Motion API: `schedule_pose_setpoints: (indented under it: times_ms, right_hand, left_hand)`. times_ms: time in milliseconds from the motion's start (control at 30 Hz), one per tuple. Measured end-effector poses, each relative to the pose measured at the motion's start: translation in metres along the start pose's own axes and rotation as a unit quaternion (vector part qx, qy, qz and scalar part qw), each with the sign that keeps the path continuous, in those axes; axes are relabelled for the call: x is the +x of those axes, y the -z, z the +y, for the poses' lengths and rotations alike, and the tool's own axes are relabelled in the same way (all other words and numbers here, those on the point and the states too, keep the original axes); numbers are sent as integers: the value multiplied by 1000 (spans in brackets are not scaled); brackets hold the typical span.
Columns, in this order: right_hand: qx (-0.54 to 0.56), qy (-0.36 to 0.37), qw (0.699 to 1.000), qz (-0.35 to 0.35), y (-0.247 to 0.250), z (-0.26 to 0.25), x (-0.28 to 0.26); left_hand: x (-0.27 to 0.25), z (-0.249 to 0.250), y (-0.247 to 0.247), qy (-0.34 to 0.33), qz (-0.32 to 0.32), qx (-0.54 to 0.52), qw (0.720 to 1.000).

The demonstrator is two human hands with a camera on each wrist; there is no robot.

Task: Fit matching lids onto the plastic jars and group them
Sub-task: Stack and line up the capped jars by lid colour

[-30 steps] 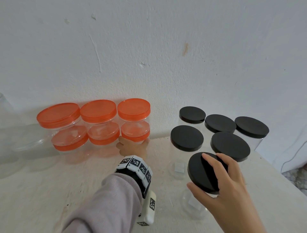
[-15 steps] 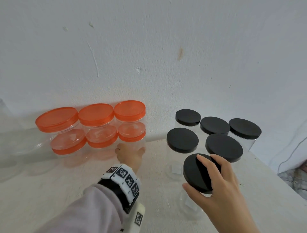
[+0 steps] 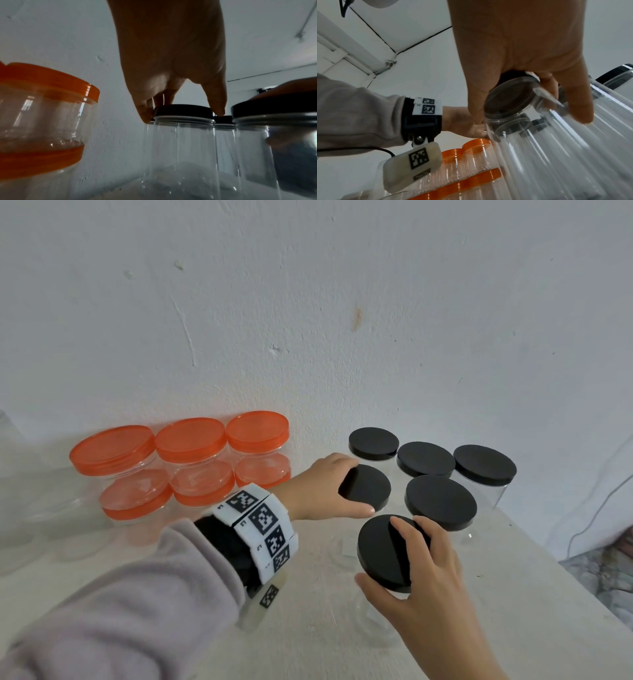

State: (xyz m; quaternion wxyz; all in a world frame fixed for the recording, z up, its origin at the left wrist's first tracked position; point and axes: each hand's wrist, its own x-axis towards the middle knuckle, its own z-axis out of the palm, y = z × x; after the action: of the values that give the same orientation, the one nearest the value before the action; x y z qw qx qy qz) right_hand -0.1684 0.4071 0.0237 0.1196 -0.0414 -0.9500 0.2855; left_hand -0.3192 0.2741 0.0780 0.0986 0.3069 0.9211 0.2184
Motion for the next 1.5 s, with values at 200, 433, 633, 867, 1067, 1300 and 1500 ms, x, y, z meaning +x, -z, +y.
schedule_pose_setpoints:
  times_ms: [200,433,633,867,1067,1300,1500]
  right_hand:
    - [-35,6,999,-12,0,1,3]
    - [-64,20,998,-8,-1,3,4]
    - [-32,13,999,-19,-2,2,5]
    - [-23,29,999,21,-4,3,10]
    - [-38,33,997,52,-4,0,11]
    - [-29,36,998,47,-3,-1,10]
    - [-26,25,998,57,-4,-3,10]
  left_hand:
    - [13,2,5,30,-7,44,999]
    - [41,-4,32,84,3,152,985]
    - [62,-15,46,131,18,212,968]
    - [82,-25,51,164,24,247,955]
    - [90,-29,54,175,9,217,960]
    - [92,-33,55,157,1,217,964]
    - [93,-35,59,153,7,247,957]
